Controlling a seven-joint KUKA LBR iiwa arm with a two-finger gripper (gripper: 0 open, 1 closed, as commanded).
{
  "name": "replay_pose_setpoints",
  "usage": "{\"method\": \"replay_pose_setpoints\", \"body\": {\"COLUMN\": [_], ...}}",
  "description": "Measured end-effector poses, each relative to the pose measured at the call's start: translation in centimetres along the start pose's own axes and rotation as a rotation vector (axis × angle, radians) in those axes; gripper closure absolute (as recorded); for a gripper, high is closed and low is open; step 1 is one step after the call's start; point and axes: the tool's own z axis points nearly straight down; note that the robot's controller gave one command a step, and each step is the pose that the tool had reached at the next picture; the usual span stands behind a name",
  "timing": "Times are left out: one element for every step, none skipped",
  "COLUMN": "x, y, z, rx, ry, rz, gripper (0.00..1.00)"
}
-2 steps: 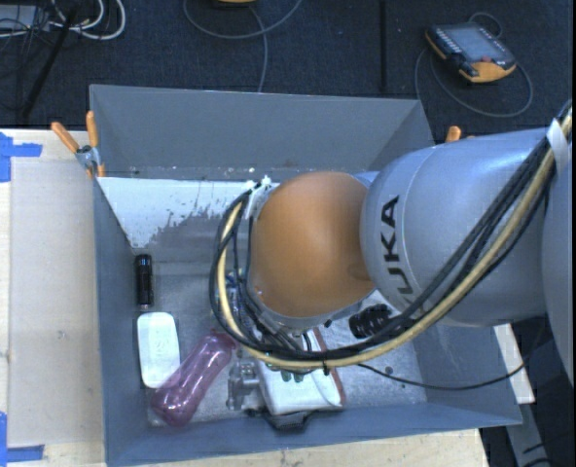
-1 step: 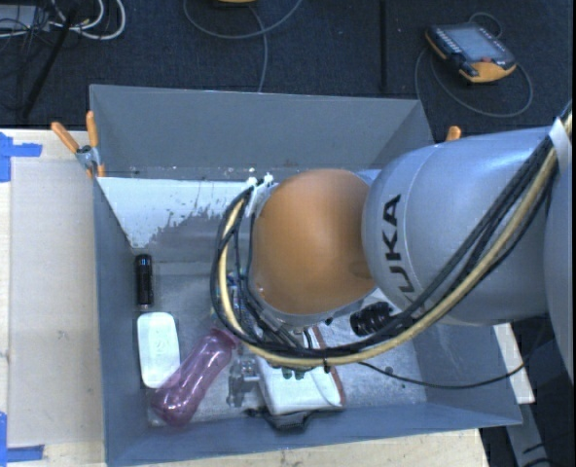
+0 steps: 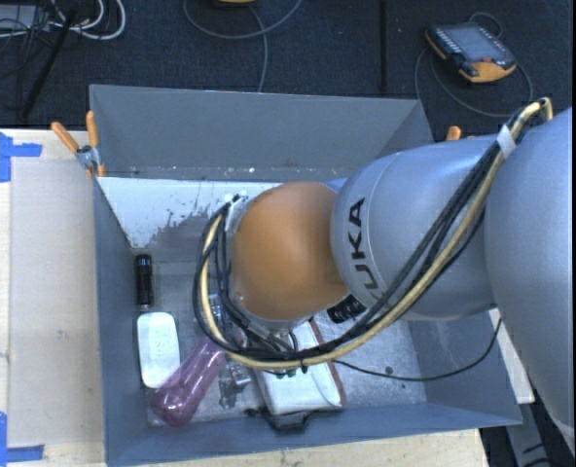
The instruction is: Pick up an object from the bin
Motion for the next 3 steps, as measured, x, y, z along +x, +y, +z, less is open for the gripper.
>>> {"method": "replay_pose_setpoints", "body": {"x": [-0.5, -2.0, -1.1], "y": [0.7, 0.6, 1.2], "z": [6.5, 8.9, 6.7], "rx": [0.0, -0.002, -0.002], "ry": [0.005, 0.006, 0.008], "rz": [-0.369, -0.455, -0.61], "gripper": [0.0, 0.0, 0.0]}}
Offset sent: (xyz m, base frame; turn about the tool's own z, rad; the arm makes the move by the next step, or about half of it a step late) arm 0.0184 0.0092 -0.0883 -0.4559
